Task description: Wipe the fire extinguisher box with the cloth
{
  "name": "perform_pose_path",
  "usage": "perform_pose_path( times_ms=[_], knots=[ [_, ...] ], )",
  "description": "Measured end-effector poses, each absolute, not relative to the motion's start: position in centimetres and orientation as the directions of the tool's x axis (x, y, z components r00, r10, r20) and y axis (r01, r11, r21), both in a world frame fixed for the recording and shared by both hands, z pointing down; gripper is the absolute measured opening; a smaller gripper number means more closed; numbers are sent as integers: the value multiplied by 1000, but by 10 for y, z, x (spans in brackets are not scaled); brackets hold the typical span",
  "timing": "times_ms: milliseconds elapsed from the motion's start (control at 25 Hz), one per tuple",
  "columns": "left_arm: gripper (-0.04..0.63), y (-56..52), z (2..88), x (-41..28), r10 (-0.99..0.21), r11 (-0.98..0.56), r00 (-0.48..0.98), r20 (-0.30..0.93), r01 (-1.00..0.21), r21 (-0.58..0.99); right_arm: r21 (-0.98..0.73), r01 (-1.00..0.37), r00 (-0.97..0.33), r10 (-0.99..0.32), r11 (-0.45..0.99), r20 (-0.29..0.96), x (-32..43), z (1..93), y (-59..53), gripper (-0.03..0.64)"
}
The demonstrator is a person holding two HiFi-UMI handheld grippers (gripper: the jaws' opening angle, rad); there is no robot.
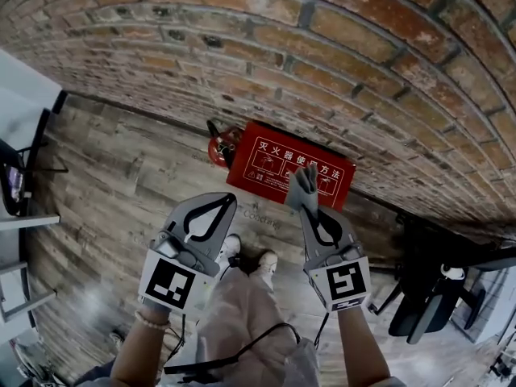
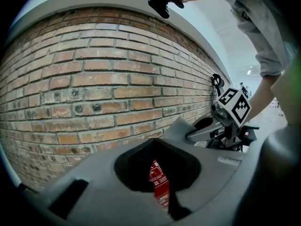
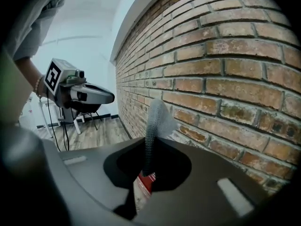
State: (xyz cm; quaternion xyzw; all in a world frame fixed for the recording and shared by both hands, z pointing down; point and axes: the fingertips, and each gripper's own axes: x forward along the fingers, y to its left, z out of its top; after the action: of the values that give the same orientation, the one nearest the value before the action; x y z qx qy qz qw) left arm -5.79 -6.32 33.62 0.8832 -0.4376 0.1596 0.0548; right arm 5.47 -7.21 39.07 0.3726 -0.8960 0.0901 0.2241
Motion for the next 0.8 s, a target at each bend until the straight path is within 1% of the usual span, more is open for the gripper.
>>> perform_pose_path(
  times_ms=[360, 800],
  knots=[
    [-2, -83, 374, -83, -766, -589, 545, 341, -808, -31, 4, -690, -631, -604, 724, 486, 24, 424, -108, 18],
    [-2, -106, 397, -112, -799, -528, 498, 336, -849, 4, 29, -602, -688, -537, 798, 489, -37, 457, -143, 18]
  ],
)
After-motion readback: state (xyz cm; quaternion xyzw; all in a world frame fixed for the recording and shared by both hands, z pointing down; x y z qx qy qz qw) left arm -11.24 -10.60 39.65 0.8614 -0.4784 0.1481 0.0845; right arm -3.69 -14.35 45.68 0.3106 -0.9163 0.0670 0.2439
